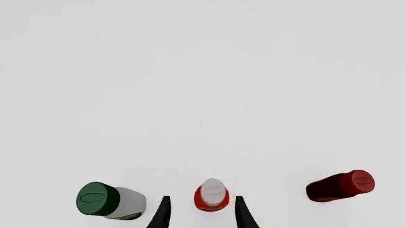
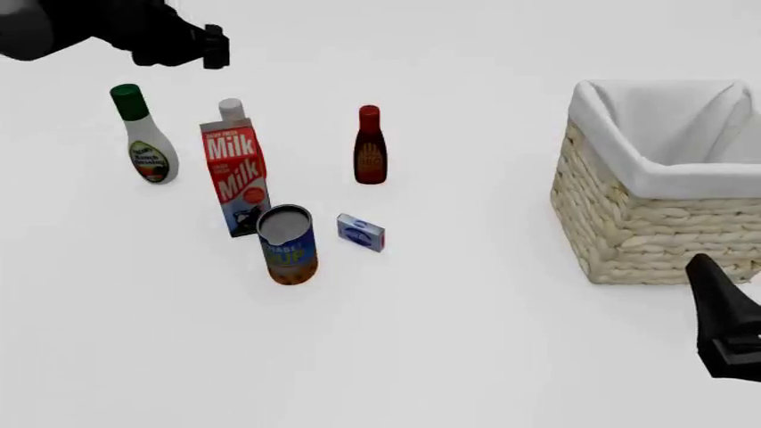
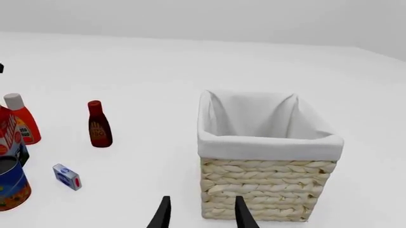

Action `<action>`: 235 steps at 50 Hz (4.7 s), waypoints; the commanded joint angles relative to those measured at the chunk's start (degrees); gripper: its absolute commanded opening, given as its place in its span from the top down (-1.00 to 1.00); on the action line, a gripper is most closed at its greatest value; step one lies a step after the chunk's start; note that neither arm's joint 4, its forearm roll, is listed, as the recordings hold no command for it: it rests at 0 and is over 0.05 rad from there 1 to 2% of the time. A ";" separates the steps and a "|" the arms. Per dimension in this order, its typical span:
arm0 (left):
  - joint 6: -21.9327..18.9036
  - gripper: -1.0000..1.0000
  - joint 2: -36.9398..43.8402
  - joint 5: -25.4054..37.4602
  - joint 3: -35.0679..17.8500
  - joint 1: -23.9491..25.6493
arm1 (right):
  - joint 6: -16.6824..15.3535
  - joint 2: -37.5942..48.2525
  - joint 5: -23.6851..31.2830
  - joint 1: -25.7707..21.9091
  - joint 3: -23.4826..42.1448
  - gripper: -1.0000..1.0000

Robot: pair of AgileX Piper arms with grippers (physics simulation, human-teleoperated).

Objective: Pick the ketchup and place it in the basket.

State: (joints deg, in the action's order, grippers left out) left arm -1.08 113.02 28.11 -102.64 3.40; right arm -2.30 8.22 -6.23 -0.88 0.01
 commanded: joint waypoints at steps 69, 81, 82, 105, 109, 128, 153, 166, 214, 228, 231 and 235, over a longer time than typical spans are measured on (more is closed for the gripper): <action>-0.60 -1.00 7.68 -3.01 -0.73 2.28 | 1.17 3.44 -2.36 -0.33 0.02 -1.00; -0.74 -1.00 9.00 -3.69 -1.10 1.85 | 1.10 3.36 -2.29 -0.20 0.02 -1.00; -0.75 -1.00 9.10 -3.68 -1.22 1.86 | 1.09 3.38 -2.31 -0.19 0.02 -1.00; -0.43 -1.00 11.45 -3.94 -2.30 1.63 | 0.89 5.71 -4.01 -0.03 0.02 -1.00; -0.28 -1.00 11.72 -4.14 -2.04 1.62 | 0.95 5.66 -3.94 -0.03 0.02 -1.00; 0.18 -1.00 12.83 -4.63 -1.92 1.58 | 0.88 5.93 -4.18 0.01 0.02 -1.00; -0.92 1.00 9.13 -4.59 -1.53 1.58 | 0.81 6.66 -4.81 -0.24 0.03 -1.00; -2.51 1.00 5.73 -2.59 -3.73 0.80 | 0.82 5.60 -4.19 -0.23 0.04 -1.00; -4.80 1.00 -14.45 6.66 -0.94 2.50 | -6.13 -8.02 7.86 -5.24 6.15 -1.00; -3.98 1.00 -25.03 10.99 6.20 9.19 | -7.26 -1.84 8.38 -11.35 12.89 -1.00; -3.97 1.00 -28.07 13.03 7.41 12.35 | -7.81 -0.15 7.90 -14.20 14.70 -1.00; -4.44 1.00 -31.51 14.05 9.37 13.25 | -9.63 0.64 7.66 -17.43 15.91 -1.00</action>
State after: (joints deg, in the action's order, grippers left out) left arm -4.78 89.51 38.76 -97.22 12.07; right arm -9.76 5.82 1.64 -12.42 11.85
